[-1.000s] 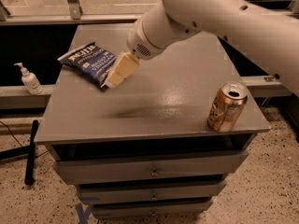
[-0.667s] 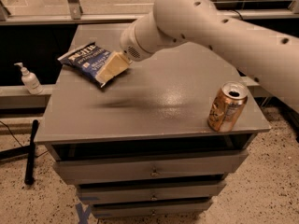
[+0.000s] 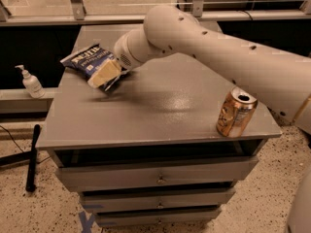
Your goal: Pick blue chip bag
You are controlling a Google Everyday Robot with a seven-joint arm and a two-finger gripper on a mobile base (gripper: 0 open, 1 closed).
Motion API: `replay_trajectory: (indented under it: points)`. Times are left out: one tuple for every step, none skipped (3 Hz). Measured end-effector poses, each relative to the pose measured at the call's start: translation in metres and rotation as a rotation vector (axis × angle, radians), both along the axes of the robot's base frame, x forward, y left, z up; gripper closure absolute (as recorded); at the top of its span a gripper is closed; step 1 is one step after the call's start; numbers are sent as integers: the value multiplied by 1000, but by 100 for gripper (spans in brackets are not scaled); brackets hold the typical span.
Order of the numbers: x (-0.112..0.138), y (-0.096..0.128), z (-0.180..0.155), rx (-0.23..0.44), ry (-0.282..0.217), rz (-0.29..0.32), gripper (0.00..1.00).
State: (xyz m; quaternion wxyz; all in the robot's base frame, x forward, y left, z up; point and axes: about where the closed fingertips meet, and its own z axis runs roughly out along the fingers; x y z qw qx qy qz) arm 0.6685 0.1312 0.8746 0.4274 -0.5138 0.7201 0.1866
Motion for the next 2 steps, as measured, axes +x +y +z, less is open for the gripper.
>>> replay_trajectory:
  points:
    - [2, 9, -14, 13, 35, -3, 16]
    - [2, 10, -22, 29, 54, -16, 39]
